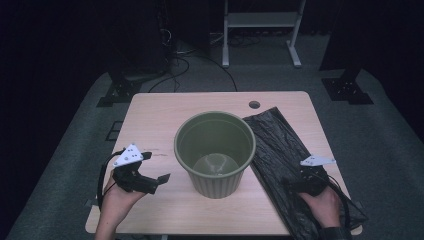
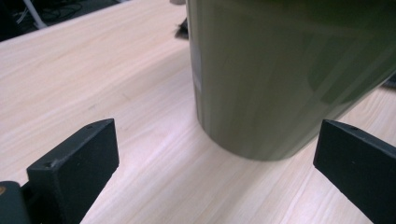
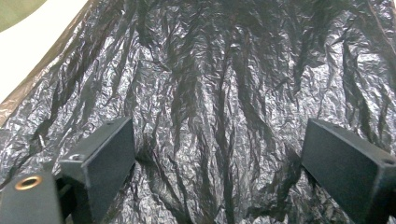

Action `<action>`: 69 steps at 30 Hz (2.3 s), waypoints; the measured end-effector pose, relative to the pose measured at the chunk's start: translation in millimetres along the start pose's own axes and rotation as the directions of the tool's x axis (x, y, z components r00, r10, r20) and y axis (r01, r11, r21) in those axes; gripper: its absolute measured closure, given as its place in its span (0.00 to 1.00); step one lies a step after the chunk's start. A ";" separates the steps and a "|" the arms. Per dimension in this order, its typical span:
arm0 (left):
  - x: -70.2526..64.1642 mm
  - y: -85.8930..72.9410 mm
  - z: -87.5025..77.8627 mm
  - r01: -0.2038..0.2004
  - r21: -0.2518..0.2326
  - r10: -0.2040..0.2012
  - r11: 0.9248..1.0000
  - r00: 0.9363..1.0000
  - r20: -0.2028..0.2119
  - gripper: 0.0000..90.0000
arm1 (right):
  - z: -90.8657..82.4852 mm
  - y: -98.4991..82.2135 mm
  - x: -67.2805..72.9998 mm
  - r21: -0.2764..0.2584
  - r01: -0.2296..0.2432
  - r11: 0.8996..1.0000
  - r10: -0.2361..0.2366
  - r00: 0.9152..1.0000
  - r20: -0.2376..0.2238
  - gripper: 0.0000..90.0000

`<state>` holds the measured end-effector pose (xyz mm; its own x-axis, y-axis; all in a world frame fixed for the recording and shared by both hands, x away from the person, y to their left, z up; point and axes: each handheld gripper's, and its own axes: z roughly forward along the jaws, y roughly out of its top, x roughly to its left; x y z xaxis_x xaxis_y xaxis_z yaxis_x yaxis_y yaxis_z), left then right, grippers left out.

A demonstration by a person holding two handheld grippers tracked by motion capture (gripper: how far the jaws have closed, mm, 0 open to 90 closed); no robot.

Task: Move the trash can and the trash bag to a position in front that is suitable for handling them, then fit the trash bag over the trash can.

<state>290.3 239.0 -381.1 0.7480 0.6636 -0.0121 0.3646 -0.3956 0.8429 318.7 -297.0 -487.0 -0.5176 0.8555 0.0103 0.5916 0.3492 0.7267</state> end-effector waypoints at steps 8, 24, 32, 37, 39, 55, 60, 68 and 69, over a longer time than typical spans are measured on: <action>0.2 -21.7 24.7 -0.018 0.064 0.018 0.998 1.000 -0.007 0.00 | 0.0 0.0 0.1 0.000 -0.001 1.000 0.001 1.000 0.000 0.10; 8.9 -59.2 68.5 -0.018 0.131 0.017 0.991 1.000 0.011 0.00 | 0.0 0.0 0.1 0.000 -0.001 1.000 0.001 1.000 -0.001 0.10; 11.1 -69.0 75.3 -0.020 0.165 0.020 0.986 1.000 0.006 0.00 | 0.0 0.0 0.1 0.000 -0.001 1.000 0.001 1.000 0.000 0.10; 10.0 -70.4 78.7 -0.033 0.196 0.034 0.980 0.999 0.002 0.00 | 0.0 0.0 0.1 0.000 0.000 1.000 0.000 1.000 -0.001 0.10; 9.8 -70.5 79.5 -0.030 0.207 0.030 0.978 1.000 0.004 0.00 | 0.0 0.0 0.1 0.000 0.000 1.000 0.000 1.000 0.000 0.10; 10.0 -70.6 79.5 -0.028 0.208 0.028 0.978 1.000 0.005 0.00 | -7.8 -2.7 6.8 -0.050 0.036 0.998 -0.038 0.998 -0.051 0.80; 10.2 -70.6 79.6 -0.029 0.207 0.028 0.978 1.000 0.006 0.00 | -7.9 -1.5 10.0 -0.042 0.051 0.998 -0.054 0.996 -0.073 1.00; 10.5 -70.6 79.7 -0.030 0.206 0.029 0.978 1.000 0.009 0.00 | -3.5 6.7 27.1 -0.054 0.063 0.997 -0.071 0.983 -0.170 1.00; 10.5 -70.5 79.7 -0.031 0.207 0.030 0.978 1.000 0.008 0.00 | -2.4 8.6 31.0 -0.056 0.068 0.996 -0.077 0.981 -0.176 1.00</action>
<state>316.7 223.3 -483.6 0.7631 0.6462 0.0085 0.4482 -0.5387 0.7134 306.2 -268.3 -478.9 -0.6626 0.7452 0.0752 0.5193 0.3847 0.7631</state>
